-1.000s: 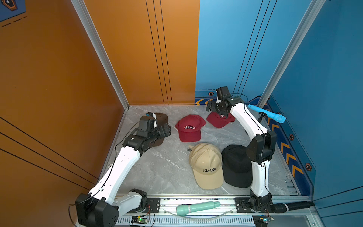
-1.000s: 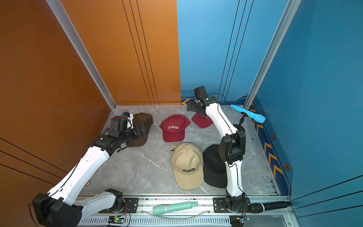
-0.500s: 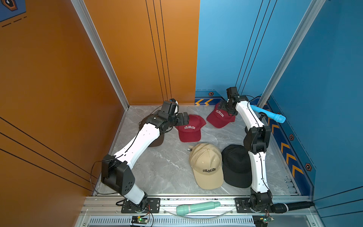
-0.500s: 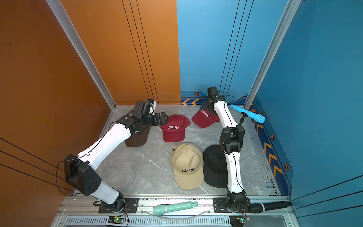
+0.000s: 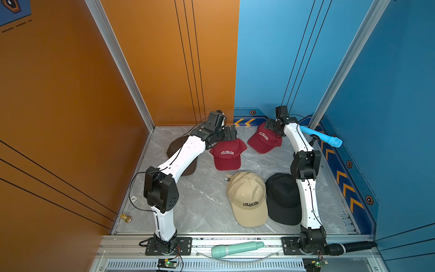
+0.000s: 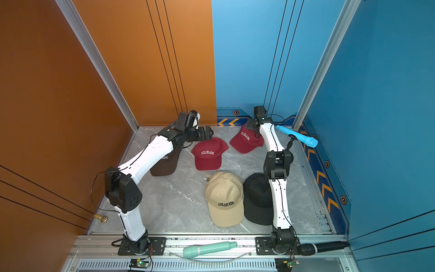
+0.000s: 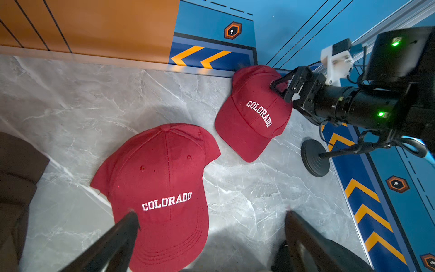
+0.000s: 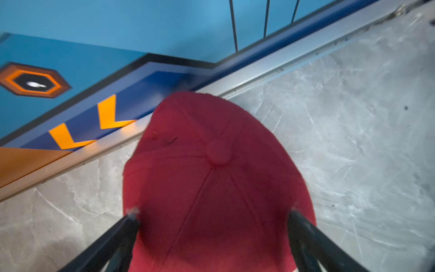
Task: Stack the baseball caps by color
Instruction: Pick up the baseball cap from the center of the board.
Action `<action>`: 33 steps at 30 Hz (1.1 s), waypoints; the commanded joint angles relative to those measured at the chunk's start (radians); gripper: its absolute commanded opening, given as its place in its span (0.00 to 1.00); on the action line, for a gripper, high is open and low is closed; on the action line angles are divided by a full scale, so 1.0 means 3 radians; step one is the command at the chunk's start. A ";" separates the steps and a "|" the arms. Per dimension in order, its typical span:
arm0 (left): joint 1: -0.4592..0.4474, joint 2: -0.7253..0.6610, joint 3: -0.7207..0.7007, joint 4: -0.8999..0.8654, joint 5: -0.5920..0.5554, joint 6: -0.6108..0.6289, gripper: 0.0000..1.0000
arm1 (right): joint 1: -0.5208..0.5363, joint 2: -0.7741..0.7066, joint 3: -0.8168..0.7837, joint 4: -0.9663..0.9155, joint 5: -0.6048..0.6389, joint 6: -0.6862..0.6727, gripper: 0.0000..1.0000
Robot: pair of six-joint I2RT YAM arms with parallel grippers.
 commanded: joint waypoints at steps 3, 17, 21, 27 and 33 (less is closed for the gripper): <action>-0.0013 0.0121 0.0229 -0.0164 -0.0069 -0.0047 0.98 | 0.0098 -0.0006 0.0094 -0.0176 0.0184 -0.0351 1.00; -0.0013 0.0063 0.0170 -0.0213 -0.0113 -0.0079 0.98 | 0.0169 0.0091 0.0096 -0.0274 0.0137 -0.0566 0.99; -0.0014 -0.0003 0.0099 -0.0221 -0.0149 -0.0087 0.98 | 0.0167 0.0116 0.0094 -0.0286 0.0091 -0.0571 0.94; -0.0014 -0.0084 0.0012 -0.0228 -0.0202 -0.0093 0.98 | 0.0167 0.0128 0.0093 -0.0281 0.0041 -0.0587 0.75; -0.0016 -0.0122 -0.0026 -0.0233 -0.0247 -0.0091 0.98 | 0.0156 0.0125 0.0098 -0.0281 0.0024 -0.0586 0.53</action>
